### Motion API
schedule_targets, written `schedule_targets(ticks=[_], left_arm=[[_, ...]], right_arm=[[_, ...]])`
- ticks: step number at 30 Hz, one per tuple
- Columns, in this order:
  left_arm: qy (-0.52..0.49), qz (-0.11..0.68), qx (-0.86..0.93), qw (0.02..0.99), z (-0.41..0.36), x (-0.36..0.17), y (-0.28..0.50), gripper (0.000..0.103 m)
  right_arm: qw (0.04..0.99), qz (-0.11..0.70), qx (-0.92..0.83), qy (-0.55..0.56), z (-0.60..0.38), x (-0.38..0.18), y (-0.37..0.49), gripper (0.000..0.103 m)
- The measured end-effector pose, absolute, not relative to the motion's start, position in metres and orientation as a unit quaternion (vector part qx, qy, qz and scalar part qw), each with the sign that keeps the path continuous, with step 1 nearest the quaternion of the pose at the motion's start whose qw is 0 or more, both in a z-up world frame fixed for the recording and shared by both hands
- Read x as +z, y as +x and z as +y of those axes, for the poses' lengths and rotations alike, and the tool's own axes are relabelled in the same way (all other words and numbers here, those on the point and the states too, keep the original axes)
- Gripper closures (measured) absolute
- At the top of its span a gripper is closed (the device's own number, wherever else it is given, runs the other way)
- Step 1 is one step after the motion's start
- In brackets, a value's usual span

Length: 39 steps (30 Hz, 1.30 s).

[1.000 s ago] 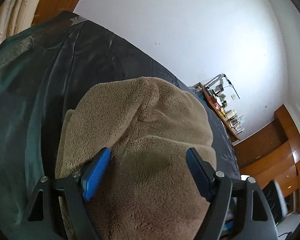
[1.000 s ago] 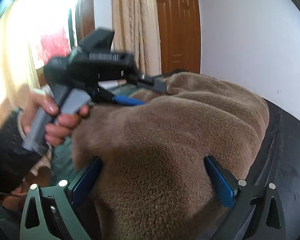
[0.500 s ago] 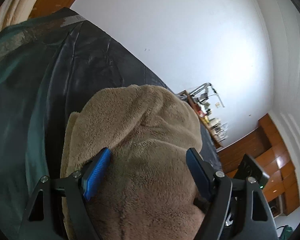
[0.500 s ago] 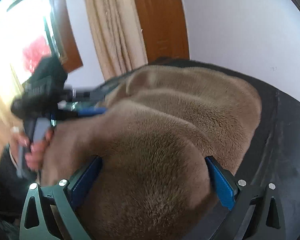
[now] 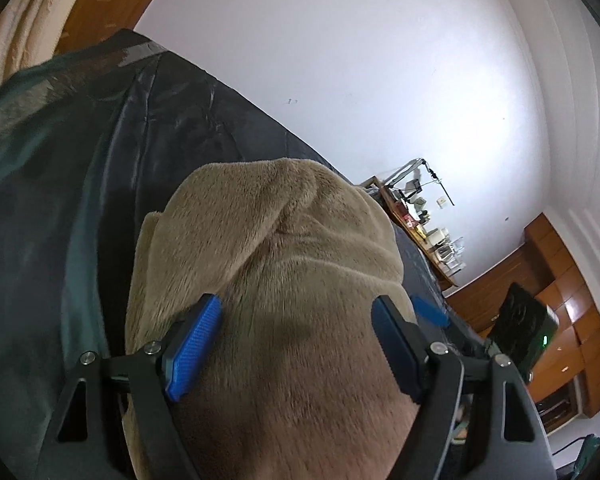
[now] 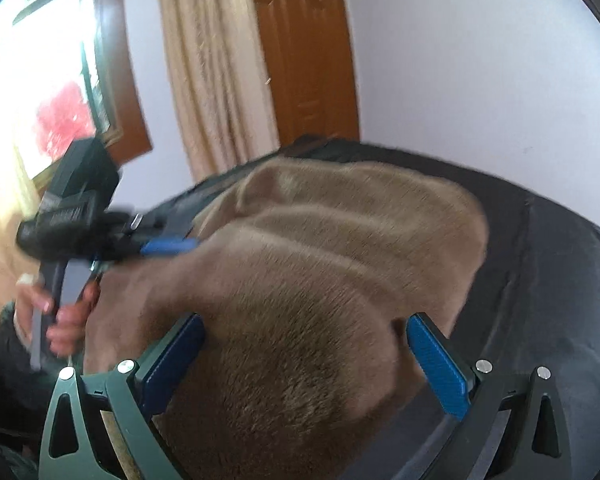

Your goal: Fold clothes

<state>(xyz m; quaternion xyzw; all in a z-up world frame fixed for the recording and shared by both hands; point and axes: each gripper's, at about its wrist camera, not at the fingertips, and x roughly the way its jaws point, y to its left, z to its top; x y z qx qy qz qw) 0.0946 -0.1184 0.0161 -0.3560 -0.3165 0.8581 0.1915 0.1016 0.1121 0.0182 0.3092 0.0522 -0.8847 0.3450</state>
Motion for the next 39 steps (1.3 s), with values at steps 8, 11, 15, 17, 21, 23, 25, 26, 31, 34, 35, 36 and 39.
schedule_targets(ticks=[8, 11, 15, 17, 21, 23, 25, 26, 31, 34, 35, 36, 39], left_arm=[[-0.374, -0.292, 0.873, 0.111, -0.134, 0.008, 0.115, 0.016], [-0.403, -0.323, 0.851, 0.098, -0.142, -0.014, 0.106, 0.014], [-0.395, -0.333, 0.85, 0.106, -0.146, -0.014, 0.111, 0.014], [-0.402, -0.337, 0.843, 0.117, -0.147, -0.013, 0.11, 0.013], [-0.419, -0.365, 0.815, 0.165, -0.156, -0.015, 0.098, 0.007], [-0.432, -0.362, 0.806, 0.181, -0.159, -0.013, 0.091, 0.003], [-0.453, -0.346, 0.795, 0.206, -0.157, -0.011, 0.082, 0.001], [-0.463, -0.338, 0.79, 0.219, -0.155, -0.01, 0.078, 0.001], [-0.493, -0.297, 0.773, 0.267, -0.143, -0.004, 0.07, 0.001], [-0.492, -0.28, 0.776, 0.278, -0.141, -0.001, 0.077, 0.002], [-0.491, -0.278, 0.777, 0.279, -0.142, 0.0, 0.081, 0.003], [-0.489, -0.277, 0.778, 0.279, -0.143, 0.001, 0.085, 0.004], [-0.485, -0.281, 0.779, 0.28, -0.151, 0.002, 0.084, 0.006]], right_arm=[[0.381, 0.017, -0.879, 0.288, 0.116, 0.024, 0.132, 0.0], [0.374, 0.129, -0.876, 0.277, 0.088, 0.007, 0.158, 0.0], [0.352, 0.177, -0.881, 0.263, 0.077, -0.004, 0.172, 0.0], [0.357, 0.163, -0.877, 0.276, 0.08, -0.004, 0.168, 0.0], [0.358, 0.162, -0.879, 0.271, 0.084, -0.004, 0.172, 0.0], [0.357, 0.158, -0.881, 0.267, 0.087, -0.005, 0.175, 0.0], [0.357, 0.151, -0.882, 0.267, 0.09, -0.007, 0.175, 0.0], [0.357, 0.147, -0.883, 0.267, 0.092, -0.008, 0.176, 0.0], [0.376, 0.099, -0.877, 0.283, 0.109, -0.003, 0.169, 0.0], [0.392, 0.045, -0.867, 0.305, 0.126, 0.003, 0.159, 0.0], [0.39, 0.021, -0.865, 0.315, 0.134, 0.003, 0.153, 0.0], [0.385, -0.004, -0.864, 0.326, 0.142, 0.002, 0.146, 0.0], [0.363, -0.091, -0.854, 0.36, 0.17, -0.003, 0.123, 0.0]])
